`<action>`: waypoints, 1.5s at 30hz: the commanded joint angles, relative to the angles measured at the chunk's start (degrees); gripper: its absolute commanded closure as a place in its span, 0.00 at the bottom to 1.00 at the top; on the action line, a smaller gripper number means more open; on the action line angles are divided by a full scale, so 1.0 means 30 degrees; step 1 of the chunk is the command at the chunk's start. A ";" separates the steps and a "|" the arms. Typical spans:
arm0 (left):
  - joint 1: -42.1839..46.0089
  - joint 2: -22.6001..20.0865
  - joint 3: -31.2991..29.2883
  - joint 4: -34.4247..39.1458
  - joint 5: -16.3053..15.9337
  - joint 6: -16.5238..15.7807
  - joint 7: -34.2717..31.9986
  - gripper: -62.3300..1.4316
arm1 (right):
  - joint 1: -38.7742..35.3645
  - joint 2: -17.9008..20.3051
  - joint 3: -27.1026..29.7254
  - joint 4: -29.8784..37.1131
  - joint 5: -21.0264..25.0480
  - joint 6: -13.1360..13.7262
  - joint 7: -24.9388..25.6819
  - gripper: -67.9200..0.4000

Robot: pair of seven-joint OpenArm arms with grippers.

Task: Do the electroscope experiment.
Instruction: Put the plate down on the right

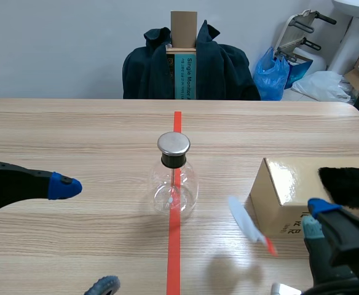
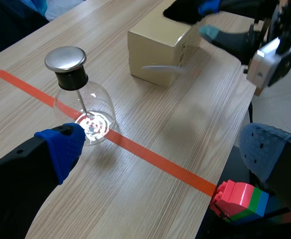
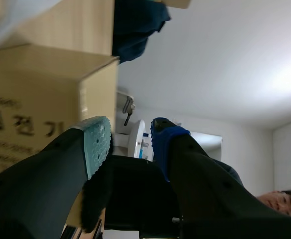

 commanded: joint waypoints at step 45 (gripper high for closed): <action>-0.0255 0.0459 0.0022 0.0262 0.0182 0.0109 -0.0408 0.00 | 0.1399 0.3410 0.6164 1.1970 1.9110 0.5020 0.3308 0.55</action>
